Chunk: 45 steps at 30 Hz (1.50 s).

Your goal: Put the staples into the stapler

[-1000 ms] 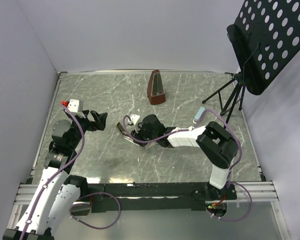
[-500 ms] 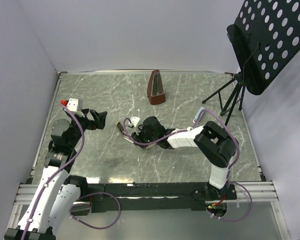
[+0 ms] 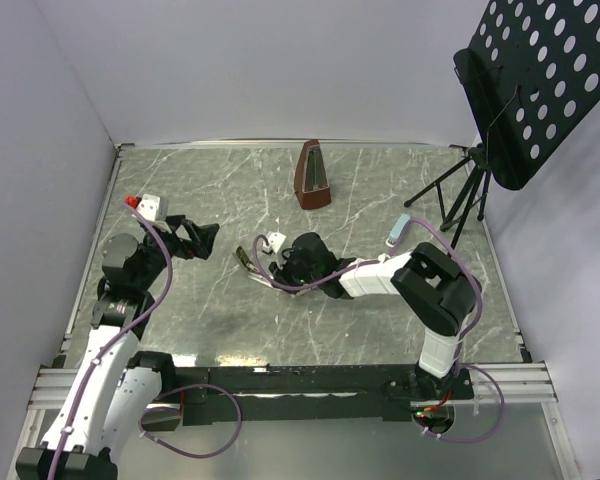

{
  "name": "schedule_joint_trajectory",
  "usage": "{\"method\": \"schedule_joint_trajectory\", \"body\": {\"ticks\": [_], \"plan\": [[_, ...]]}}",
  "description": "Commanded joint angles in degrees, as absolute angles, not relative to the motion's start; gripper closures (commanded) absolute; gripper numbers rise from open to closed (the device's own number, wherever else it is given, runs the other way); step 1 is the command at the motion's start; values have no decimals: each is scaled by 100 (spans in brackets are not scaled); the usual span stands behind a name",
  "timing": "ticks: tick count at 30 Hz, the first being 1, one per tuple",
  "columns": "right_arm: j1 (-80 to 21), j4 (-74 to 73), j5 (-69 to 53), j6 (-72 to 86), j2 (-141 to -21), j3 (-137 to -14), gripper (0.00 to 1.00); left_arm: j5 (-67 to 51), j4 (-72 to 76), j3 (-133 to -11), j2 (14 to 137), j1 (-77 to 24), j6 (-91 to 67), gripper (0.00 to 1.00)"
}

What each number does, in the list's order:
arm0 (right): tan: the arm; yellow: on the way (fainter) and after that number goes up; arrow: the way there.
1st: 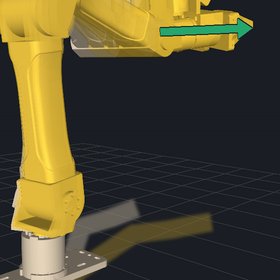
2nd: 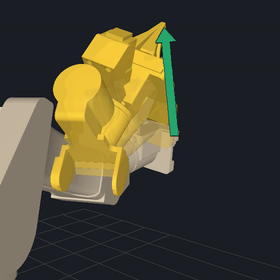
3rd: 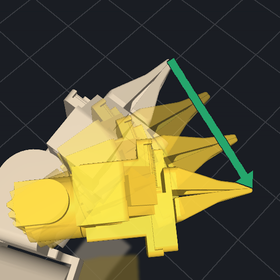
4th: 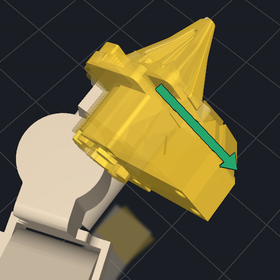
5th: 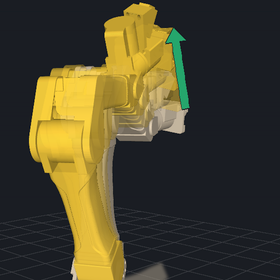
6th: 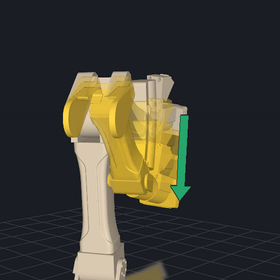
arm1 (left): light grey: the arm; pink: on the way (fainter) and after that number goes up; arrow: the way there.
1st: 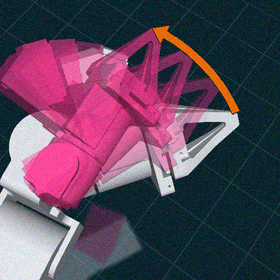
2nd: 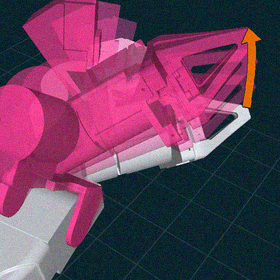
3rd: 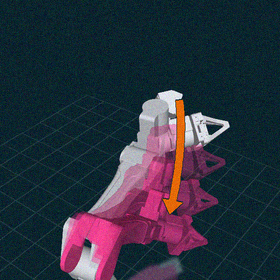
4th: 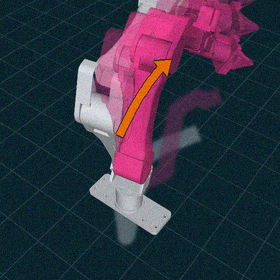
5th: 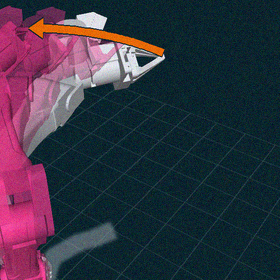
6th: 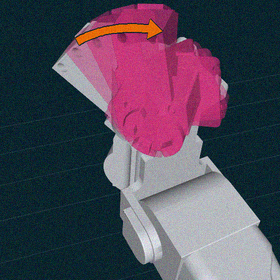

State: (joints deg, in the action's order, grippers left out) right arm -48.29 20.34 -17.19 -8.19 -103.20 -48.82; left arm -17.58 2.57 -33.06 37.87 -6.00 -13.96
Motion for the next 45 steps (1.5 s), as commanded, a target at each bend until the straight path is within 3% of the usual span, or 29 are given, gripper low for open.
{"method": "schedule_joint_trajectory", "body": {"ticks": [1,12,18,24,33,45], "plan": [[-4720,2136,-1968,-932,-9800,-4764,100,-2853,738,-3305,3990,-422,-1055,1],[-4289,2083,-3014,-852,-9027,-4509,100,-5914,985,-3445,5211,334,525,3],[-4280,2083,-3164,-870,-8956,-4491,100,-6976,-1008,-4411,6555,325,2669,3],[-4280,2083,-3243,-888,-8886,-4474,100,-6505,-2337,-4983,7312,-351,4051,3],[-4359,2101,-3393,-931,-8745,-4430,100,-7066,-3198,-5484,7892,-571,4956,1],[-4482,2074,-3436,-1002,-8684,-4412,100,-7207,-4254,-5889,8200,-756,5871,21]]}}
